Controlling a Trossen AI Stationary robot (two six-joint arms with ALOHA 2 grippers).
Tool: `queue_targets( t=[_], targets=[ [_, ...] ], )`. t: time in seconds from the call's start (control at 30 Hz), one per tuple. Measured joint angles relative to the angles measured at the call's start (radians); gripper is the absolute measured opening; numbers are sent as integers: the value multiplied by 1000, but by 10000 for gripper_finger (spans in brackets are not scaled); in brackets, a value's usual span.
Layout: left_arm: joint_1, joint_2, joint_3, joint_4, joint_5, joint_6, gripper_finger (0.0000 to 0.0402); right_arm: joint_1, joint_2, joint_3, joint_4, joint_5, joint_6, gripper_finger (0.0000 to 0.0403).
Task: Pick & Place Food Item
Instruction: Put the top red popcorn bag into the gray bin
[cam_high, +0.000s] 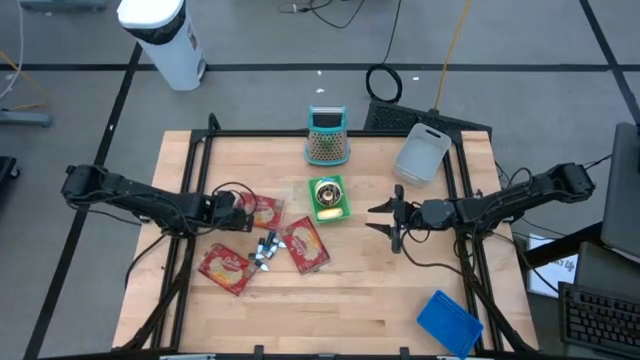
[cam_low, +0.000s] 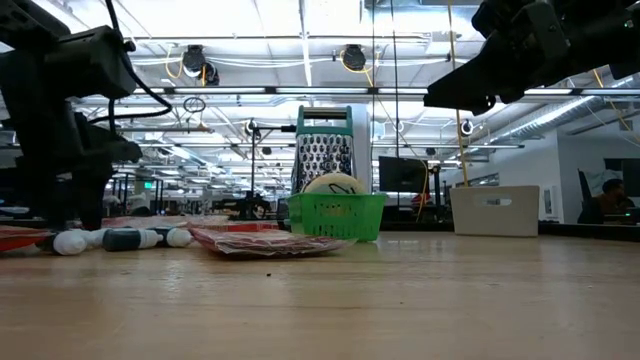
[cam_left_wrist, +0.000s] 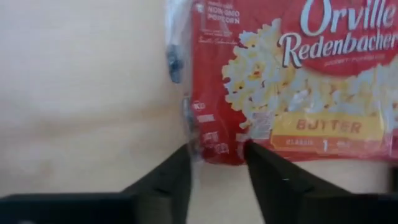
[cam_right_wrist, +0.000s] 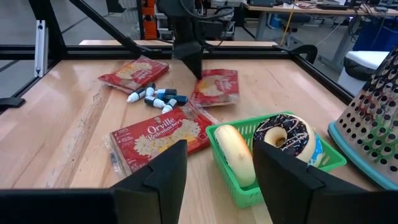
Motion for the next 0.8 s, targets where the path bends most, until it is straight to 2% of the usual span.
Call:
queue_targets(
  t=[0.17, 0.23, 0.33, 0.47, 0.63, 0.8],
  targets=[
    [1, -5, 0, -1, -37, 49, 37, 0, 0, 0, -2, 0, 0, 171],
    [1, -5, 0, -2, -46, 61, 11, 0, 0, 0, -4, 0, 1, 171],
    [1, -5, 5, -18, -56, 77, 8, 0, 0, 0, -5, 0, 8, 171],
    [1, -5, 83, -143, -69, 112, 3, 0, 0, 0, -5, 1, 8, 171],
    [-9, -6, 283, -308, -166, 239, 2, -2, 0, 0, 25, 2, 8, 171],
    [-32, -6, 491, -331, -236, 464, 1, -12, 0, 0, 123, 3, 8, 171]
  ],
)
